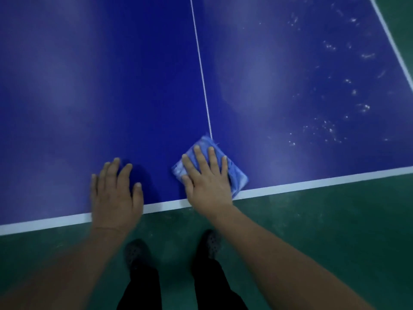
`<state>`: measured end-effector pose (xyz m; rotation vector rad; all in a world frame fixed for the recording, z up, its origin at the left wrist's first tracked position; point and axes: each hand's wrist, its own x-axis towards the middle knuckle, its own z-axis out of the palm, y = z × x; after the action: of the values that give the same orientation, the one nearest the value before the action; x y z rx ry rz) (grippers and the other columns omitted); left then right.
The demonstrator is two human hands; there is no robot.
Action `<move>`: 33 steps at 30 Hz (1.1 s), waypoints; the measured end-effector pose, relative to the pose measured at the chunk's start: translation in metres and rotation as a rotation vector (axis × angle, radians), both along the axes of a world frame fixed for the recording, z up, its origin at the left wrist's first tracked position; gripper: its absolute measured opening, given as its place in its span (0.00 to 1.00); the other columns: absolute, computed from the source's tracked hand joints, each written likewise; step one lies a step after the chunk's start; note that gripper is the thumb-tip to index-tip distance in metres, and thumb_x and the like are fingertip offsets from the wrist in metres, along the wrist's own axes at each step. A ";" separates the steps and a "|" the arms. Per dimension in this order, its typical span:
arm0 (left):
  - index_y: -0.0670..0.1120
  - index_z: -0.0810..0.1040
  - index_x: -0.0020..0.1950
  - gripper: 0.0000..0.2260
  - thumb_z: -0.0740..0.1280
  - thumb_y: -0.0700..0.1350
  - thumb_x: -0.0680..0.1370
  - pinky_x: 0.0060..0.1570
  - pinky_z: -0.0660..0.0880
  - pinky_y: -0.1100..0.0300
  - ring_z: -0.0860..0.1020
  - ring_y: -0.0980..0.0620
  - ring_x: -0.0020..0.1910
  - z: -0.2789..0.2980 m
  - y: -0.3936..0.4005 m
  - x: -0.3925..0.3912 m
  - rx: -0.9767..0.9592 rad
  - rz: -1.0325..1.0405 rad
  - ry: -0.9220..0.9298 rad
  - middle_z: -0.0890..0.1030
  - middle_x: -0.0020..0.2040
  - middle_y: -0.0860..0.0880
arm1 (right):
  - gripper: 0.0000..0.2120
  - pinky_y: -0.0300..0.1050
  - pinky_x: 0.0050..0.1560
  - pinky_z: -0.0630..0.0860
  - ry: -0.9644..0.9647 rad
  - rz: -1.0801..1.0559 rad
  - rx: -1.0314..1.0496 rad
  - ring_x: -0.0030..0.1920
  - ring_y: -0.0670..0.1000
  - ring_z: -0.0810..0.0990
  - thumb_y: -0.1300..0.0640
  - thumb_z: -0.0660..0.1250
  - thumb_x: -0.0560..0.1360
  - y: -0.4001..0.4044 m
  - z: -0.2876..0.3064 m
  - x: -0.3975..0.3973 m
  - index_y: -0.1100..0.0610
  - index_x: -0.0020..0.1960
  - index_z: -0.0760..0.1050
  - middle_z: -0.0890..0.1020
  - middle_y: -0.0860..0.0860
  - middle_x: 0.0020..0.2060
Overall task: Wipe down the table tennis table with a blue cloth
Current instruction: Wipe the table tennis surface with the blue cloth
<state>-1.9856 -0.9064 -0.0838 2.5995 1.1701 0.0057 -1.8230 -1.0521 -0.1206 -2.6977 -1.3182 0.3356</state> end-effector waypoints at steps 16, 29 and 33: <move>0.41 0.68 0.74 0.27 0.51 0.54 0.80 0.76 0.47 0.42 0.57 0.42 0.77 -0.030 -0.075 0.087 0.072 -0.063 -0.026 0.64 0.77 0.40 | 0.26 0.64 0.76 0.41 -0.087 0.068 0.048 0.79 0.60 0.51 0.42 0.48 0.81 -0.020 -0.001 0.064 0.47 0.78 0.61 0.58 0.52 0.79; 0.42 0.68 0.74 0.27 0.51 0.54 0.79 0.76 0.49 0.41 0.57 0.41 0.77 -0.030 -0.072 0.090 0.041 -0.089 0.058 0.63 0.76 0.40 | 0.28 0.70 0.74 0.47 -0.110 -0.448 -0.047 0.78 0.64 0.53 0.43 0.46 0.81 -0.056 0.008 0.172 0.49 0.79 0.60 0.58 0.55 0.79; 0.42 0.67 0.74 0.27 0.52 0.54 0.79 0.76 0.50 0.40 0.57 0.41 0.78 -0.032 -0.072 0.090 0.032 -0.094 0.061 0.63 0.76 0.40 | 0.25 0.67 0.76 0.47 -0.086 0.215 -0.033 0.79 0.61 0.51 0.43 0.46 0.83 -0.037 0.002 0.160 0.46 0.78 0.59 0.57 0.51 0.80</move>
<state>-1.8955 -0.9781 -0.1154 2.6980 1.0758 -0.0758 -1.6630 -1.0886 -0.1187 -2.6276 -1.6461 0.2665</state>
